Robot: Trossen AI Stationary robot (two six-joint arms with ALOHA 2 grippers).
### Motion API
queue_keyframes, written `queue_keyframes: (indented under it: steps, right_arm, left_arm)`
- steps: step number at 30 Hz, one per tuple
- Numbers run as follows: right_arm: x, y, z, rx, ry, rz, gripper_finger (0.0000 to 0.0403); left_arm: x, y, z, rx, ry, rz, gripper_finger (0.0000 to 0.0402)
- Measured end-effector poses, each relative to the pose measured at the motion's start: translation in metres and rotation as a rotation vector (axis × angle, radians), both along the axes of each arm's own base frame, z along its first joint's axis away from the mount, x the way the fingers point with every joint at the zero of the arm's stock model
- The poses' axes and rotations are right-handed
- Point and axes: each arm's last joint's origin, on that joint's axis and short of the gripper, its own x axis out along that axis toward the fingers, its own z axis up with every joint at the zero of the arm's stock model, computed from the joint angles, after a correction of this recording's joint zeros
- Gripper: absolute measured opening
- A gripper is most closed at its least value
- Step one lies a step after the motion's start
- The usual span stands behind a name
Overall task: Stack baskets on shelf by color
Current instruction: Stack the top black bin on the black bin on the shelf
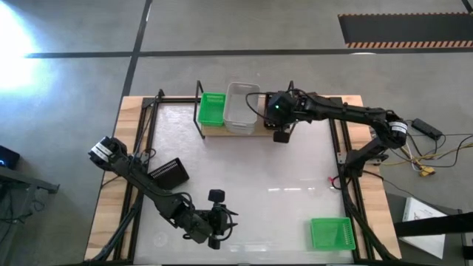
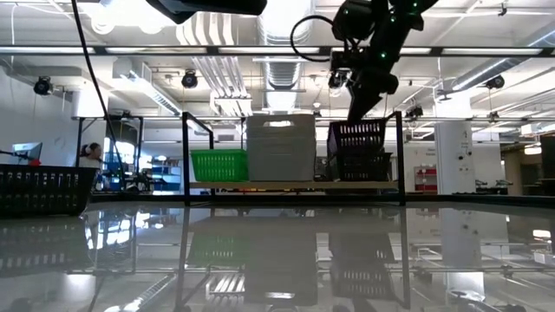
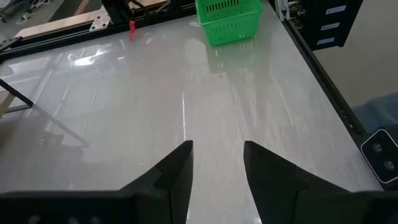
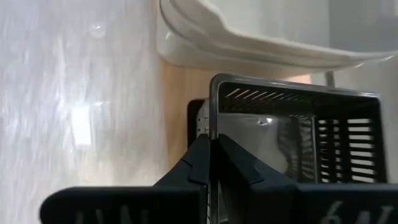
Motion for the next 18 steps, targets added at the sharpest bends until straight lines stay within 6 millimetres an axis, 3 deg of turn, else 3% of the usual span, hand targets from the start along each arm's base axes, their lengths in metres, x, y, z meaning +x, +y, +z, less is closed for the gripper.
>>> queue_keyframes:
  steps: [9, 18]
  right_arm:
    - [-0.004, 0.001, -0.019, 0.032, 0.057, 0.029, 0.0021]
    - [-0.004, 0.001, -0.029, 0.018, 0.044, 0.045, 0.0078]
  left_arm:
    - [0.001, -0.001, 0.001, -0.01, -0.013, 0.0, 0.0127]
    - [0.001, -0.001, 0.001, -0.009, -0.013, -0.001, 0.0127]
